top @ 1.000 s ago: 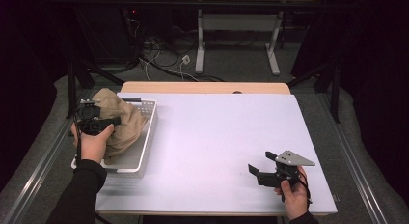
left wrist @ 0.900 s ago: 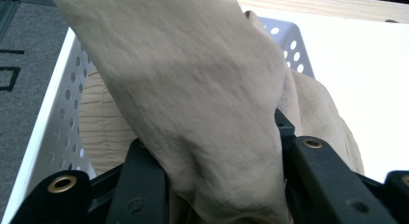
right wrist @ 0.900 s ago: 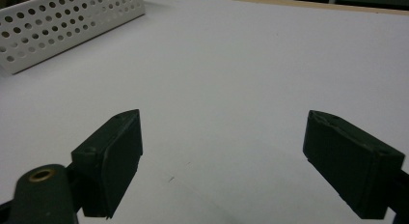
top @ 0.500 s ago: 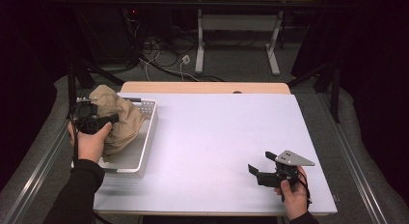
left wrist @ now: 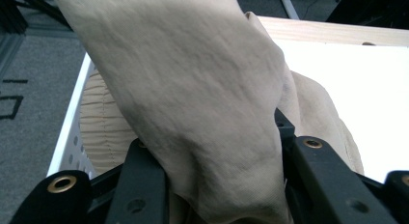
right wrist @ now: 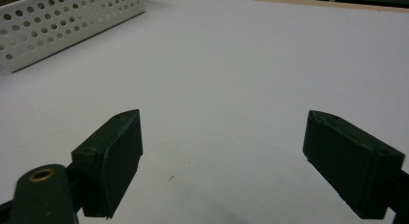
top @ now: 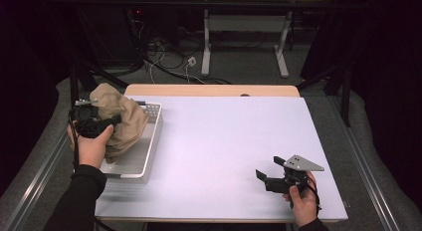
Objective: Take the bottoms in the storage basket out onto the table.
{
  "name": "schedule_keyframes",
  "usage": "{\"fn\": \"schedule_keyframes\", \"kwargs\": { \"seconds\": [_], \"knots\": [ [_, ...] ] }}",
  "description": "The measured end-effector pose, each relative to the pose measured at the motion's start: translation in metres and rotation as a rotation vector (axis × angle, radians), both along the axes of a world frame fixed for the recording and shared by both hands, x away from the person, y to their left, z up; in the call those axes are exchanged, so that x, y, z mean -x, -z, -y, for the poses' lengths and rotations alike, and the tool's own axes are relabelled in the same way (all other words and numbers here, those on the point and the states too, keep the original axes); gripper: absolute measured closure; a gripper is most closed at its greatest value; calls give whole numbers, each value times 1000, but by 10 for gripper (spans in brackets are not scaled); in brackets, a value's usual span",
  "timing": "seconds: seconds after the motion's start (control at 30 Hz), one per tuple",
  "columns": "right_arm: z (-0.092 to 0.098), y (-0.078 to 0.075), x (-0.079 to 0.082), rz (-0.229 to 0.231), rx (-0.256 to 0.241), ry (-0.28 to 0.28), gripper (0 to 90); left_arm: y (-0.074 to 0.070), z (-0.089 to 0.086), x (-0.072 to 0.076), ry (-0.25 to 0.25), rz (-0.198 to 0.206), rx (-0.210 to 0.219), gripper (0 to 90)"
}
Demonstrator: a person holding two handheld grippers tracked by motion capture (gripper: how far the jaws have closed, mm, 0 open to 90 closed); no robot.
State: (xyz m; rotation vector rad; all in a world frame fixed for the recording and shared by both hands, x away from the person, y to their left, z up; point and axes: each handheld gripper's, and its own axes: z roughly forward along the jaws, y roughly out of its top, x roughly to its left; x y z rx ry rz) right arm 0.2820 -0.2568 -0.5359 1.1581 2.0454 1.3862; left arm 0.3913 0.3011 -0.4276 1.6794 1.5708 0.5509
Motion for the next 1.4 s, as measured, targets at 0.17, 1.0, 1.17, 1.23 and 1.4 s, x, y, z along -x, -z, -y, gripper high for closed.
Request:
{"fn": "schedule_keyframes", "kwargs": {
  "seconds": [0.17,1.0,1.17,1.23,1.4],
  "knots": [
    [0,0,0,3,-2,0,136,-3,0,3,-2,39,6,635],
    [0,0,0,1,0,0,137,-15,3,23,8,169,32,636],
    [0,0,0,-3,2,-2,137,-18,7,26,19,186,38,636],
    [0,0,0,-2,1,-1,137,-20,9,28,27,193,39,636],
    [0,0,0,2,1,-1,137,-24,15,31,45,212,45,636]
  ]
}}
